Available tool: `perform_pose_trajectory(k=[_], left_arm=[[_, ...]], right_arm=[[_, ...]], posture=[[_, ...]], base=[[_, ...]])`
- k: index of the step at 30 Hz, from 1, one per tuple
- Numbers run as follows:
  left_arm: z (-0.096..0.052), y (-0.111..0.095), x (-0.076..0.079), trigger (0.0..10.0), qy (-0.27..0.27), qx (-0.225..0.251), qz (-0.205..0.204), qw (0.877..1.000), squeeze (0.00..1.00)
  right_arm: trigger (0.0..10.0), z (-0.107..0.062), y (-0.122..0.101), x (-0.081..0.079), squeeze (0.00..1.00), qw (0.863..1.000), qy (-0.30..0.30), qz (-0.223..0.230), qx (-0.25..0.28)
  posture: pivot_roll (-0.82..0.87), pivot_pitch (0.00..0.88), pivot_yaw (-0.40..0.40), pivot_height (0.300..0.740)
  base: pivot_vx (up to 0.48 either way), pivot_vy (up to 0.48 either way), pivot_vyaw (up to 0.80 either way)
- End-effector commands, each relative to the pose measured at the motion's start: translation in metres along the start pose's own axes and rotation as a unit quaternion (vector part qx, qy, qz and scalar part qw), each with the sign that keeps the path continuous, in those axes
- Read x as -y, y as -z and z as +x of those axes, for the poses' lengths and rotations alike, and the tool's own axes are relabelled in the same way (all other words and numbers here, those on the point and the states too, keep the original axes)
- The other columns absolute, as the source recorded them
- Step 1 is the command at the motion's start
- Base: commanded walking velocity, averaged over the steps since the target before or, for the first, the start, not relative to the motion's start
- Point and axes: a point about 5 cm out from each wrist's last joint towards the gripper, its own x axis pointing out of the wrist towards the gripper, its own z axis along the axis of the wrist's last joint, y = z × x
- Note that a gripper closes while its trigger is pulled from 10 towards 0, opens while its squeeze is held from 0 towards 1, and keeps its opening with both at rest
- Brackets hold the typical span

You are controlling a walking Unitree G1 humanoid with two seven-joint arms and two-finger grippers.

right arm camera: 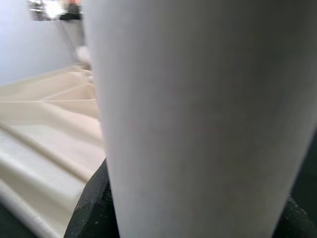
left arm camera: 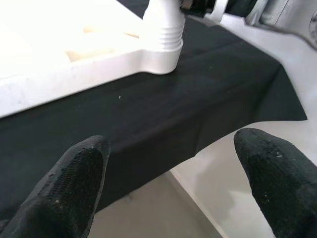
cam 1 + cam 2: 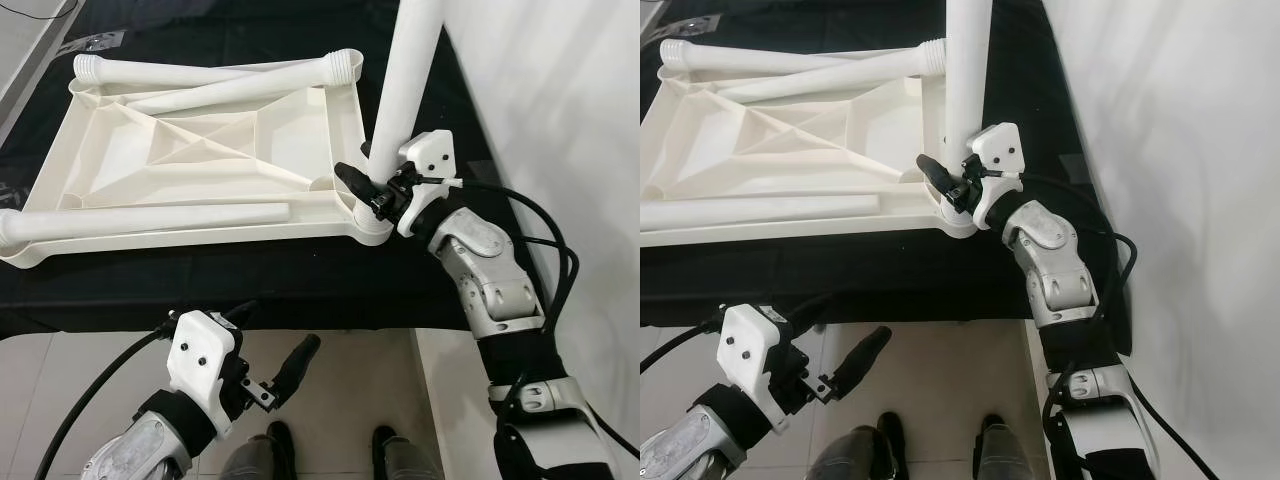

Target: Building children table

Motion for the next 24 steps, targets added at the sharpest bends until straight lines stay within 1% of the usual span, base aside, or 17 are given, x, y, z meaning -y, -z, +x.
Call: perform_pose_trajectory(k=[1, 2, 3, 4, 5, 10, 12, 13, 15, 17, 18, 19, 20, 21, 22, 23, 24], left_arm=[[-0.003, 0.002, 0.002, 10.0, 0.001, -0.008, -0.002, 1.000, 0.00], [-0.003, 0.002, 0.002, 10.0, 0.001, -0.008, -0.003, 1.000, 0.00], [-0.003, 0.002, 0.002, 10.0, 0.001, -0.008, -0.003, 1.000, 0.00], [-0.003, 0.002, 0.002, 10.0, -0.001, -0.007, -0.004, 1.000, 0.00], [-0.003, 0.002, 0.000, 10.0, -0.008, -0.005, -0.011, 1.000, 0.00], [-0.002, 0.000, -0.008, 10.0, -0.037, 0.001, -0.030, 0.999, 0.00], [-0.001, -0.001, -0.014, 10.0, -0.056, 0.004, -0.029, 0.998, 0.00], [-0.001, -0.001, -0.014, 10.0, -0.056, 0.004, -0.029, 0.998, 0.00], [0.001, -0.006, -0.036, 10.0, -0.104, 0.013, -0.003, 0.994, 0.00], [0.001, -0.006, -0.036, 10.0, -0.104, 0.013, -0.003, 0.994, 0.00], [0.003, -0.011, -0.050, 10.0, -0.123, 0.023, 0.008, 0.992, 0.00], [0.003, -0.011, -0.050, 10.0, -0.123, 0.023, 0.008, 0.992, 0.00], [0.015, -0.036, -0.076, 10.0, -0.125, 0.066, 0.028, 0.990, 0.00], [0.024, -0.053, -0.084, 10.0, -0.108, 0.093, 0.037, 0.989, 0.00], [0.030, -0.065, -0.088, 10.0, -0.094, 0.110, 0.043, 0.989, 0.00], [0.041, -0.081, -0.089, 10.0, -0.063, 0.136, 0.044, 0.988, 0.00], [0.041, -0.081, -0.089, 10.0, -0.063, 0.136, 0.044, 0.988, 0.00]], right_arm=[[10.0, -0.031, 0.083, 0.008, 0.00, 0.976, 0.077, 0.033, -0.203], [10.0, -0.036, 0.086, 0.013, 0.00, 0.968, 0.129, 0.014, -0.214], [10.0, -0.041, 0.088, 0.013, 0.00, 0.963, 0.164, 0.015, -0.215], [10.0, -0.048, 0.090, 0.011, 0.00, 0.958, 0.191, 0.019, -0.212], [10.0, -0.052, 0.091, 0.007, 0.00, 0.957, 0.202, 0.025, -0.206], [10.0, -0.052, 0.092, 0.001, 0.00, 0.959, 0.197, 0.032, -0.200], [10.0, -0.052, 0.092, 0.001, 0.00, 0.960, 0.197, 0.034, -0.199], [10.0, -0.052, 0.092, 0.001, 0.00, 0.960, 0.197, 0.034, -0.199], [10.0, -0.049, 0.092, 0.001, 0.00, 0.961, 0.192, 0.040, -0.196], [10.0, -0.049, 0.092, 0.001, 0.00, 0.961, 0.192, 0.040, -0.196], [10.0, -0.048, 0.092, -0.001, 0.00, 0.962, 0.188, 0.044, -0.194], [10.0, -0.048, 0.092, -0.001, 0.00, 0.962, 0.188, 0.044, -0.194], [10.0, -0.045, 0.091, -0.006, 0.00, 0.964, 0.180, 0.050, -0.189], [10.0, -0.044, 0.090, -0.009, 0.00, 0.966, 0.172, 0.052, -0.186], [10.0, -0.043, 0.089, -0.011, 0.00, 0.967, 0.167, 0.053, -0.183], [10.0, -0.042, 0.088, -0.013, 0.00, 0.969, 0.162, 0.055, -0.181], [10.0, -0.042, 0.088, -0.013, 0.00, 0.969, 0.162, 0.055, -0.181]], posture=[[-0.01, 0.366, 0.054, 0.740], [-0.01, 0.366, 0.054, 0.740], [-0.01, 0.366, 0.054, 0.740], [-0.01, 0.367, 0.056, 0.740], [0.00, 0.366, 0.056, 0.740], [0.00, 0.359, 0.061, 0.740], [0.00, 0.352, 0.060, 0.740], [0.00, 0.352, 0.060, 0.740], [0.00, 0.341, 0.060, 0.740], [0.00, 0.341, 0.060, 0.740], [0.00, 0.330, 0.060, 0.740], [0.00, 0.330, 0.060, 0.740], [-0.01, 0.313, 0.063, 0.740], [-0.01, 0.310, 0.064, 0.740], [-0.01, 0.310, 0.064, 0.740], [-0.01, 0.301, 0.067, 0.740], [-0.01, 0.301, 0.067, 0.740]], base=[[0.000, 0.000, 0.00], [0.000, 0.000, 0.00], [0.000, 0.000, 0.00], [0.000, 0.000, 0.00], [0.000, 0.000, 0.00], [0.000, 0.000, 0.00], [0.000, 0.000, 0.00], [0.000, 0.000, 0.00], [0.000, 0.000, 0.00], [0.000, 0.000, 0.00], [0.000, 0.000, 0.00], [0.000, 0.000, 0.00], [0.000, 0.000, 0.00], [0.000, 0.000, 0.00], [0.000, 0.000, 0.00], [0.000, 0.000, 0.00], [0.000, 0.000, 0.00]])
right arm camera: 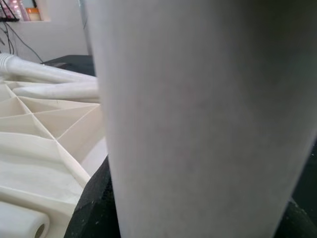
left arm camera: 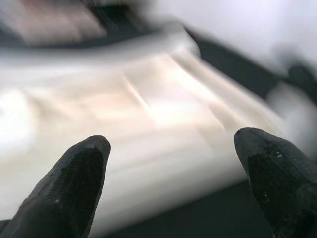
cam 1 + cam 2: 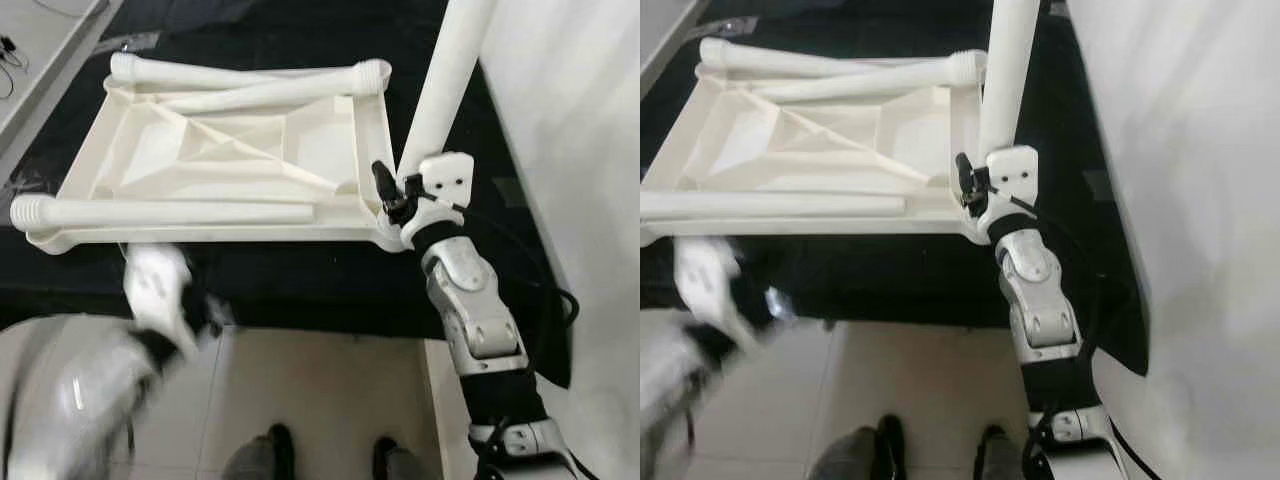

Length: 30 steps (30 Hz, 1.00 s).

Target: Building children table

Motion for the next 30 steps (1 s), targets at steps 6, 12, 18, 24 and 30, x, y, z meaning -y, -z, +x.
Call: perform_pose_trajectory(k=[6, 12, 18, 24, 30], left_arm=[[0.064, -0.051, 0.028, 10.0, 0.227, 0.087, -0.024, 0.970, 0.00], [0.102, -0.081, 0.050, 10.0, 0.364, 0.108, -0.030, 0.925, 0.00], [0.128, -0.090, 0.058, 10.0, 0.424, 0.091, 0.000, 0.901, 0.00], [0.152, -0.098, 0.061, 10.0, 0.419, 0.085, 0.030, 0.903, 0.00], [0.163, -0.096, 0.063, 0.0, 0.430, 0.064, 0.011, 0.900, 0.00]], right_arm=[[10.0, -0.023, 0.070, -0.012, 0.00, 0.984, -0.015, 0.012, -0.176], [10.0, -0.018, 0.063, -0.013, 0.00, 0.986, -0.024, 0.012, -0.162], [10.0, -0.015, 0.057, -0.017, 0.00, 0.988, -0.032, 0.014, -0.152], [10.0, -0.011, 0.049, -0.023, 0.00, 0.990, -0.045, 0.022, -0.134], [10.0, -0.009, 0.042, -0.025, 0.00, 0.991, -0.056, 0.023, -0.119]], posture=[[-0.02, 0.284, 0.076, 0.740], [-0.03, 0.282, 0.082, 0.740], [-0.03, 0.279, 0.089, 0.740], [-0.04, 0.276, 0.091, 0.740], [-0.04, 0.272, 0.091, 0.740]], base=[[0.000, 0.000, 0.00], [0.000, 0.000, 0.00], [0.000, 0.000, 0.00], [0.000, 0.000, 0.00], [0.000, 0.000, 0.00]])
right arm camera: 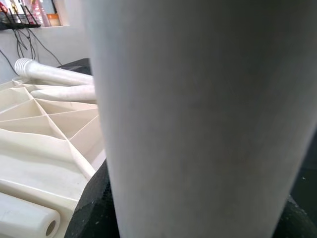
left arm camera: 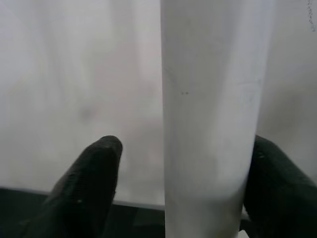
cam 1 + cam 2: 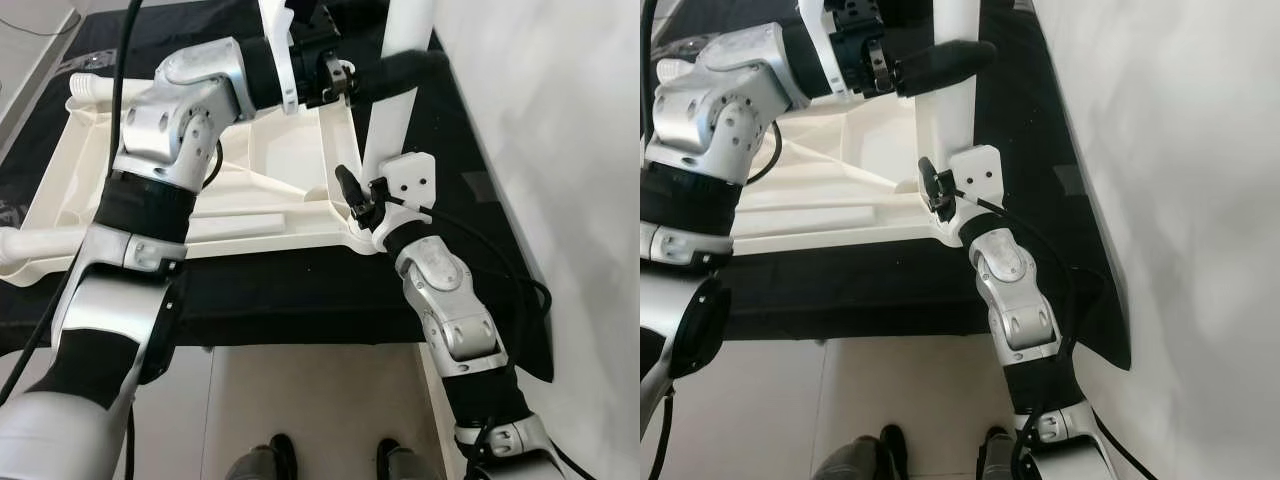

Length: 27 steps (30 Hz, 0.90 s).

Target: Building children table

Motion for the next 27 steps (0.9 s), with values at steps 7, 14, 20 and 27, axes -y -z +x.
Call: perform_pose_trajectory(k=[7, 14, 20, 27], left_arm=[[0.009, 0.000, -0.004, 0.0, 0.031, 0.006, -0.038, 0.999, 0.00], [0.015, -0.003, 0.012, 0.0, 0.130, 0.015, -0.124, 0.984, 0.00], [0.017, -0.005, 0.023, 0.0, 0.177, 0.020, -0.128, 0.976, 0.00], [0.018, 0.008, 0.037, 0.0, 0.215, -0.003, -0.108, 0.971, 0.00]], right_arm=[[10.0, -0.012, 0.046, 0.002, 0.00, 0.993, 0.004, 0.024, -0.118], [10.0, -0.011, 0.043, 0.003, 0.00, 0.993, 0.000, 0.022, -0.112], [10.0, -0.001, 0.025, 0.012, 1.00, 0.995, -0.068, 0.038, -0.063], [10.0, 0.019, 0.003, 0.039, 1.00, 0.991, -0.130, 0.011, -0.041]], posture=[[-0.05, 0.269, 0.090, 0.740], [-0.05, 0.263, 0.086, 0.740], [-0.05, 0.264, 0.081, 0.740], [-0.05, 0.264, 0.078, 0.740]], base=[[0.000, 0.000, 0.00], [0.000, 0.000, 0.00], [0.000, 0.000, 0.00], [0.000, 0.000, 0.00]])
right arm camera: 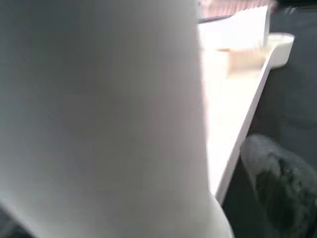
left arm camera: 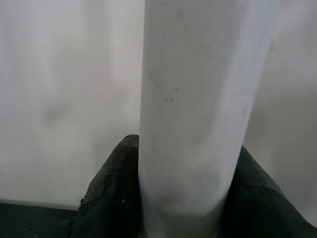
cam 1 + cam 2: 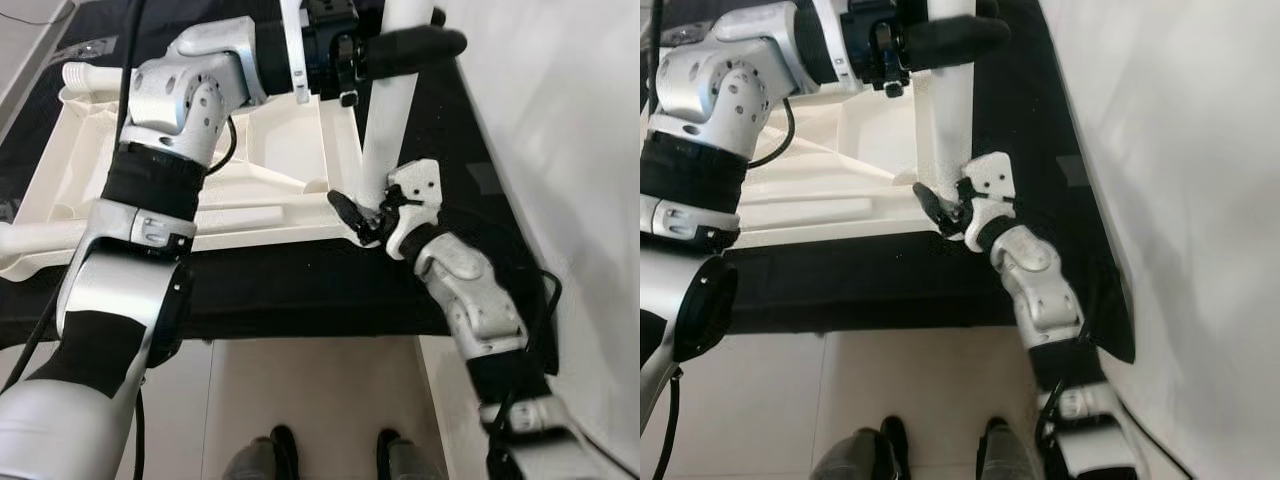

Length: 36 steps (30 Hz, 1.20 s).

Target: Building children table

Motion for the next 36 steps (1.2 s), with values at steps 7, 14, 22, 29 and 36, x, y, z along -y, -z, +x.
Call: perform_pose_trajectory(k=[7, 14, 22, 29, 36], left_arm=[[0.019, 0.024, 0.032, 0.0, 0.143, -0.011, -0.056, 0.988, 0.00], [0.018, 0.025, 0.034, 0.0, 0.144, -0.010, -0.064, 0.987, 0.00], [0.015, 0.025, 0.034, 0.0, 0.137, 0.000, -0.067, 0.988, 0.00], [0.003, 0.017, 0.050, 0.0, 0.221, 0.033, -0.094, 0.970, 0.00], [-0.011, 0.005, 0.070, 0.0, 0.312, 0.074, -0.105, 0.941, 0.00]], right_arm=[[10.0, 0.016, -0.036, 0.006, 0.00, 0.989, -0.141, -0.028, 0.026], [10.0, 0.020, -0.056, 0.005, 0.00, 0.969, -0.236, -0.023, 0.066], [10.0, 0.023, -0.075, 0.005, 0.00, 0.940, -0.323, -0.022, 0.105], [10.0, 0.016, -0.089, -0.007, 0.00, 0.894, -0.427, 0.009, 0.137], [0.0, 0.004, -0.099, -0.030, 0.00, 0.826, -0.529, 0.064, 0.182]], posture=[[-0.05, 0.269, 0.081, 0.740], [-0.05, 0.272, 0.079, 0.740], [-0.05, 0.277, 0.074, 0.740], [-0.05, 0.281, 0.071, 0.740], [-0.06, 0.279, 0.070, 0.740]], base=[[0.000, 0.000, 0.00], [0.000, 0.000, 0.00], [0.000, 0.000, 0.00], [0.000, 0.000, 0.00], [0.000, 0.000, 0.00]])
